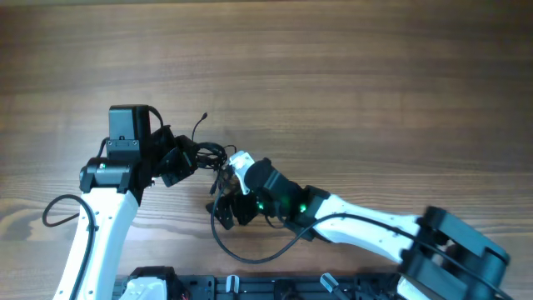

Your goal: Untangle cables

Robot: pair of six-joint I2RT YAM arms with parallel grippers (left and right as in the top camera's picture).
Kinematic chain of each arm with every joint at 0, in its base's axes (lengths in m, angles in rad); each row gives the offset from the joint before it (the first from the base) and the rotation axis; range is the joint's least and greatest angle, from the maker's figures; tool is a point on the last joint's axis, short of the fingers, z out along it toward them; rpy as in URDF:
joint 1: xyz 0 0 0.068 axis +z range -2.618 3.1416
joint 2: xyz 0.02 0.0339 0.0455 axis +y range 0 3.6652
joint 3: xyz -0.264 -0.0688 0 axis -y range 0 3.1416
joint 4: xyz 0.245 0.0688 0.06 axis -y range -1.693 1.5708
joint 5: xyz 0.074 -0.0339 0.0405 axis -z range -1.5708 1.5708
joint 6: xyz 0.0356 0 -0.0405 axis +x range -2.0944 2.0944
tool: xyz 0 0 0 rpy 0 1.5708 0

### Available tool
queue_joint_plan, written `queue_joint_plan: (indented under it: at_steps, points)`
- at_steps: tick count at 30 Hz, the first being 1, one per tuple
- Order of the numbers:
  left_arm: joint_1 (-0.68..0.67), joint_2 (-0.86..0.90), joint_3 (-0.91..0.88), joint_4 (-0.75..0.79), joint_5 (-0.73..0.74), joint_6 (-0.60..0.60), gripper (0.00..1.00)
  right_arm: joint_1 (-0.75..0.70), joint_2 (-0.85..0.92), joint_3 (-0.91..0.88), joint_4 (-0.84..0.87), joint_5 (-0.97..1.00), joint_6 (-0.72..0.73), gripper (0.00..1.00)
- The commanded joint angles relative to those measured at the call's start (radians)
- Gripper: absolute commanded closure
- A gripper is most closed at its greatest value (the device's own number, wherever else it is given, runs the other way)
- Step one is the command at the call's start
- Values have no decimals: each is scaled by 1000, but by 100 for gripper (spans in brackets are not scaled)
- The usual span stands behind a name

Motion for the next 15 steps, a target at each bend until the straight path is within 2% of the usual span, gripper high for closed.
queue_joint_plan:
  at_steps: [1,4,7,9,10,13,14,15]
  points:
    - [-4,-11,21,3,5,-84,96,1,-103,3,-6,111,-11,0]
    - [-8,-11,21,-2,5,-74,96,1,-81,3,-4,276,-142,0]
    - [-14,-11,21,-2,5,-74,96,0,-20,3,13,266,-186,4]
    - [-14,-11,21,-2,5,-74,96,0,28,3,108,167,-185,17]
    - [-14,-11,21,-2,5,-74,96,0,35,3,142,153,-183,27]
    - [-14,-11,21,-1,5,-74,96,0,39,3,208,151,-163,64]
    - [-14,-11,21,-1,5,-74,96,0,39,3,206,151,-156,67]
    - [-14,-11,21,-1,5,-74,95,0,39,3,165,174,-159,52]
